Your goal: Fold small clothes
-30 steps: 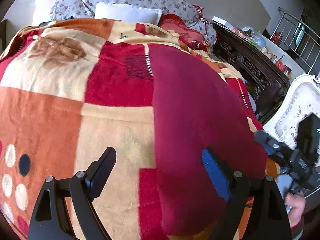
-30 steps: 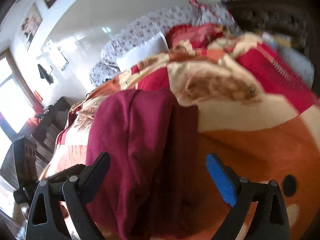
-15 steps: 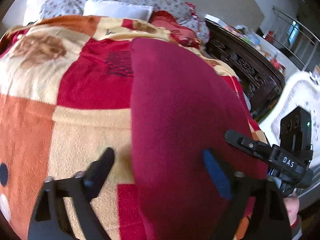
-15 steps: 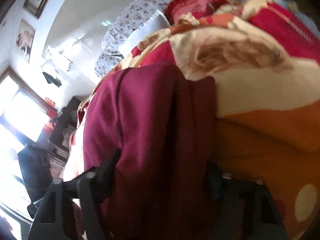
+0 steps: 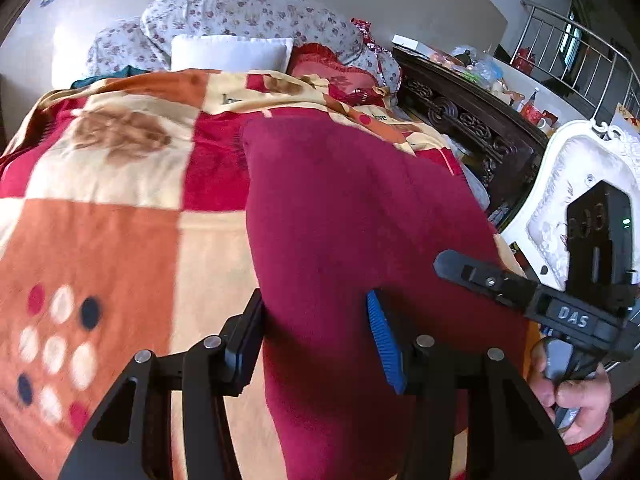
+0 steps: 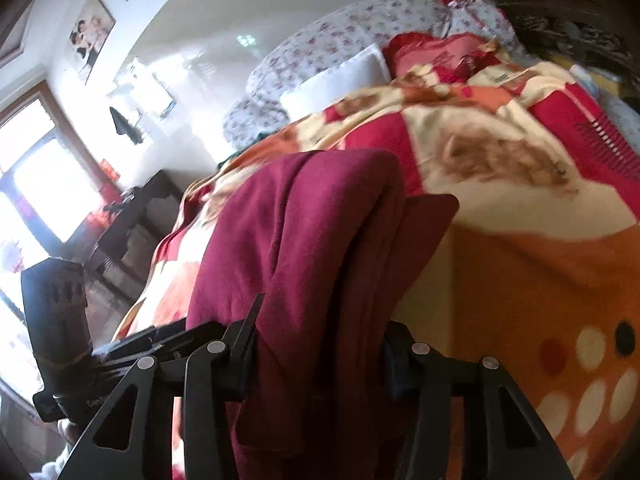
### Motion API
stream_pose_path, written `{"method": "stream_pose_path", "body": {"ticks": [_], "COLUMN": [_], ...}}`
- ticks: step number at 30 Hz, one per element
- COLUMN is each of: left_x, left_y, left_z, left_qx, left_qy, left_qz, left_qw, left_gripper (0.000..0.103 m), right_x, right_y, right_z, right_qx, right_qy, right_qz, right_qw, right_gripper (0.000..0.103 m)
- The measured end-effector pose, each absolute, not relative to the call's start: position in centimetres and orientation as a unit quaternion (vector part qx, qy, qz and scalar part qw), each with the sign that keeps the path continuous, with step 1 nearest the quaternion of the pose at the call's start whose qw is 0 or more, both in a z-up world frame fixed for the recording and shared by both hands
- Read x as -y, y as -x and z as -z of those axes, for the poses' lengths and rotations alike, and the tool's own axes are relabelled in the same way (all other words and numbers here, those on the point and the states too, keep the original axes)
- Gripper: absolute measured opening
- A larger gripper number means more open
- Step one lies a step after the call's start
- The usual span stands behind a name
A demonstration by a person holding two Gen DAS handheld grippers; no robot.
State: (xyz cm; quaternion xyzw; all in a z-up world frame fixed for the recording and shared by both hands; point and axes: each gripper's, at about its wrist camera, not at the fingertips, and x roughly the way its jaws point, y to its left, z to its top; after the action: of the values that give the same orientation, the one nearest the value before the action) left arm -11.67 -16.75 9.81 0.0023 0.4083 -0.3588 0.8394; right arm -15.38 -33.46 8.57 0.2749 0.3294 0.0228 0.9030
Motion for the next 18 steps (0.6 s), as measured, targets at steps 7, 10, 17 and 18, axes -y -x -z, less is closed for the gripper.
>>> {"method": "stream_pose_path", "body": {"ticks": [7, 10, 17, 18], "left_x": [12.2, 11.1, 11.2, 11.5], "left_y": [13.6, 14.2, 13.9, 13.8], "left_z": [-6.4, -6.0, -8.7, -8.8], "left_qx": [-0.447, -0.432, -0.385, -0.379], "left_qy": [-0.034, -0.038, -0.051, -0.057], "left_qz": [0.313, 0.299, 0.26, 0.256], "left_qw": [0.837, 0.85, 0.884, 0.887], "left_gripper": [0.05, 0.059, 0.07, 0.07], "right_x": [29.0, 29.3, 26.7, 25.9], "right_y": [16.1, 17.4, 18.3, 17.7], "right_z": [-4.8, -4.6, -10.6, -11.0], "right_qx": [-0.387, -0.388, -0.332, -0.329], "right_qy": [-0.289, -0.284, -0.174, -0.154], "right_qz": [-0.041, -0.014, -0.012, -0.015], "right_qw": [0.875, 0.877, 0.927, 0.931], "right_gripper": [0.062, 0.065, 0.054, 0.049]}}
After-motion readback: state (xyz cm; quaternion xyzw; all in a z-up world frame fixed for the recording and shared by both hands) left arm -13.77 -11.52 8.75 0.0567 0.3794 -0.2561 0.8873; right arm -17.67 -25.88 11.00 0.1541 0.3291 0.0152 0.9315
